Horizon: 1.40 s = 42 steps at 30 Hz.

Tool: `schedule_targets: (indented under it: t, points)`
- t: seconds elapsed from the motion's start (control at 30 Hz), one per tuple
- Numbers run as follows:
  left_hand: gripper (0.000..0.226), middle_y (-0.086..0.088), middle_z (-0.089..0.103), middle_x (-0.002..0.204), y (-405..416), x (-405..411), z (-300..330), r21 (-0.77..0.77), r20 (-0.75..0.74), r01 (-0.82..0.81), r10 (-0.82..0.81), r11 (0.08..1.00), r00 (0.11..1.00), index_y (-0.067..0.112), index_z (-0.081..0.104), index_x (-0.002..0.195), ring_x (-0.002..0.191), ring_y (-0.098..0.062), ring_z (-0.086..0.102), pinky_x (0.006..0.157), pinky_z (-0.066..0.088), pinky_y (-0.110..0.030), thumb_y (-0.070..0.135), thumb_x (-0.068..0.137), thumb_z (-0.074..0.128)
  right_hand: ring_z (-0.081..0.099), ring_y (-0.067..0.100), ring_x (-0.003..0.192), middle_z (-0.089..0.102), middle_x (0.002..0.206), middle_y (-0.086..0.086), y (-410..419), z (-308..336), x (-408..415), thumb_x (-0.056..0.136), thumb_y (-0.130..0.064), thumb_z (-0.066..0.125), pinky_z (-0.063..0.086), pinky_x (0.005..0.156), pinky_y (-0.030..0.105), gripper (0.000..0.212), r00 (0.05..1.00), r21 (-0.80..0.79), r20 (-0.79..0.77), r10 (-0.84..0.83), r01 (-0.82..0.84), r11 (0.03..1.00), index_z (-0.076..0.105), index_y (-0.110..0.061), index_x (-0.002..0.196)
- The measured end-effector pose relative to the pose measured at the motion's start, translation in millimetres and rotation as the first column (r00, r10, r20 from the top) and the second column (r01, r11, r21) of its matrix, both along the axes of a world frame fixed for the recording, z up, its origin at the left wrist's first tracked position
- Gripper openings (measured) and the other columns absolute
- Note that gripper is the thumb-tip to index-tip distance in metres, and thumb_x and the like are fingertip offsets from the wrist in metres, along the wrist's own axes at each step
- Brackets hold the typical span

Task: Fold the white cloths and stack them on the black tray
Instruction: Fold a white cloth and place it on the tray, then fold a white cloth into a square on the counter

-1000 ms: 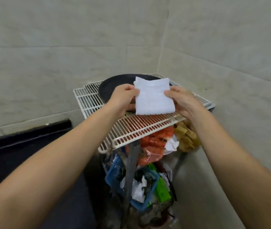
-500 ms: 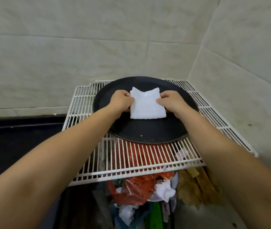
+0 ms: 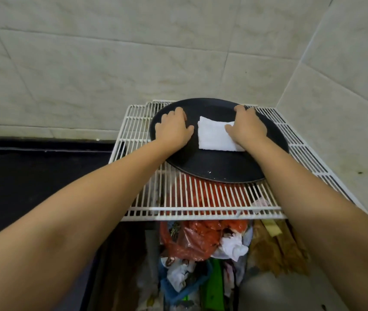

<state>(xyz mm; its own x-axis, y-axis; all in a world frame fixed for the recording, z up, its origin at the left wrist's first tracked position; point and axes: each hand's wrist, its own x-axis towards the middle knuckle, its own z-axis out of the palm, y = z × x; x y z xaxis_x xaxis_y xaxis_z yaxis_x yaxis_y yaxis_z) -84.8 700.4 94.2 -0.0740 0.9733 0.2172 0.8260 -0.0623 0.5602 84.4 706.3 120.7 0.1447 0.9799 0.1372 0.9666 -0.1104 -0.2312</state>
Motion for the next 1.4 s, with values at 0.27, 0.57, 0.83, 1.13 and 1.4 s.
schedule_targets:
  t: [0.27,0.57,0.83,1.13,1.4]
  points:
    - [0.017,-0.003,0.059,0.097,-124,-193,-2,0.170,0.053,-0.192,0.186,0.967,0.981,0.013,0.053,0.103,0.097,-0.027,0.054,0.083,0.042,-0.040,0.023,0.090,0.051,0.054,0.032,0.112,0.055,0.124,0.015,-82,14,-200,0.094,-0.023,0.048,0.044,0.086,0.037,0.032,0.833,0.229,-0.094,0.545,-0.515,0.826,0.057,-0.012,0.123]
    - [0.006,0.004,0.056,0.087,-382,-450,-61,-0.016,-0.020,-0.630,0.630,0.777,0.777,0.022,0.046,0.094,0.090,-0.023,0.054,0.081,0.044,-0.040,0.023,0.090,0.051,0.057,0.026,0.102,0.054,0.115,0.006,-269,-81,-482,0.098,-0.029,0.043,0.050,0.081,0.039,0.029,0.405,0.063,-0.167,0.899,-0.906,0.420,0.055,-0.016,0.121]
    - [0.013,-0.004,0.060,0.100,-499,-575,-102,-0.133,-0.115,-0.811,0.804,0.569,0.583,0.016,0.053,0.100,0.097,-0.026,0.056,0.086,0.045,-0.042,0.023,0.091,0.049,0.057,0.028,0.104,0.054,0.120,0.007,-362,-139,-632,0.098,-0.029,0.040,0.050,0.085,0.042,0.031,0.216,-0.129,-0.162,0.963,-0.972,0.197,0.056,-0.016,0.121]
    - [0.025,-0.008,0.056,0.118,-499,-707,-138,-0.257,-0.177,-0.810,0.798,0.528,0.576,0.015,0.052,0.115,0.113,-0.027,0.050,0.096,0.039,-0.042,0.025,0.093,0.047,0.057,0.025,0.104,0.054,0.122,0.006,-328,-176,-771,0.099,-0.029,0.038,0.049,0.083,0.037,0.032,0.159,-0.211,-0.084,0.984,-0.968,0.138,0.055,-0.016,0.122]
    - [0.027,-0.007,0.053,0.121,-471,-832,-134,-0.331,-0.182,-0.816,0.816,0.475,0.549,0.016,0.051,0.119,0.115,-0.025,0.048,0.099,0.038,-0.043,0.027,0.095,0.045,0.049,0.026,0.114,0.052,0.124,0.006,-288,-180,-911,0.100,-0.037,0.035,0.039,0.094,0.041,0.036,0.125,-0.291,-0.005,0.992,-0.949,0.118,0.054,-0.018,0.124]
